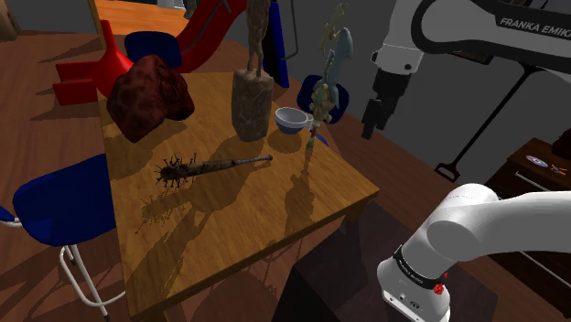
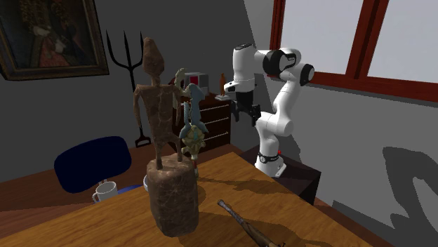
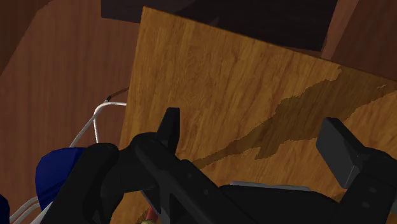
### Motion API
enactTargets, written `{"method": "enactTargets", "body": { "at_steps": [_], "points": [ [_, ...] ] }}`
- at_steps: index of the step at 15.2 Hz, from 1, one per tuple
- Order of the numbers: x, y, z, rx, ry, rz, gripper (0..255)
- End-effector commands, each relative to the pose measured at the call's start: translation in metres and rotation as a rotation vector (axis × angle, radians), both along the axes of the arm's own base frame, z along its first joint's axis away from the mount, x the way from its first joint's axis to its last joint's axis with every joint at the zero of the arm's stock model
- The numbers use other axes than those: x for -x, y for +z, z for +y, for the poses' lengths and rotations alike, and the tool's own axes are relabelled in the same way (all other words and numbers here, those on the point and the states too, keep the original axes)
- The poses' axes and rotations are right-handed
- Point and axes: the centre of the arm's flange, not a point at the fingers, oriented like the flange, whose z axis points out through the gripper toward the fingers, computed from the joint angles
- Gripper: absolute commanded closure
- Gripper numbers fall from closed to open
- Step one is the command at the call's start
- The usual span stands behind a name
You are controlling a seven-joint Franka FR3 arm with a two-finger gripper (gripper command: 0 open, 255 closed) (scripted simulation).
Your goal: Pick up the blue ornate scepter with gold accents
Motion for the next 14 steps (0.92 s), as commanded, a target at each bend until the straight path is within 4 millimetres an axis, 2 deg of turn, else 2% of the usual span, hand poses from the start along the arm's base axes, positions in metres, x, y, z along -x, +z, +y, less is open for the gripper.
{"method": "enactTargets", "body": {
  "at_steps": [1,7,14],
  "points": [
    [0.000,0.000,0.000,0.000,0.000,0.000,0],
    [-0.022,0.002,-0.019,0.004,-0.059,-0.353,0],
    [-0.043,0.014,-0.042,0.009,-0.127,-0.764,0]
  ]
}}
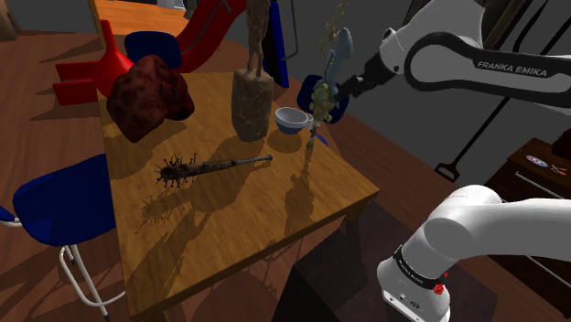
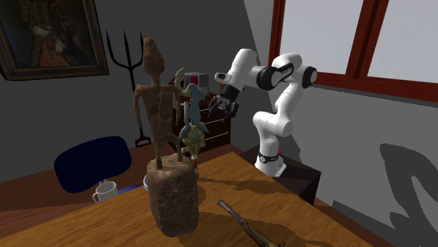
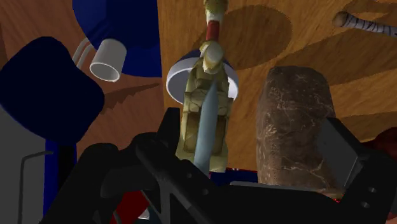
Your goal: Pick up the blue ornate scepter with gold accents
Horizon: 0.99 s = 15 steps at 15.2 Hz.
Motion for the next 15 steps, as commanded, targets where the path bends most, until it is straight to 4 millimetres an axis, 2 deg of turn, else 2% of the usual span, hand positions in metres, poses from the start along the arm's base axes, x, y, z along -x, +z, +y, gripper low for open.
{"method": "enactTargets", "body": {
  "at_steps": [1,5,6,13,15],
  "points": [
    [-0.005,0.007,-0.006,0.003,-0.020,-0.131,0],
    [-0.012,0.018,-0.020,0.006,-0.060,-0.366,0],
    [-0.012,0.019,-0.020,0.006,-0.061,-0.372,0],
    [-0.012,-0.021,-0.020,0.006,-0.061,-0.373,0],
    [-0.012,-0.021,-0.020,0.006,-0.061,-0.373,0]
  ]
}}
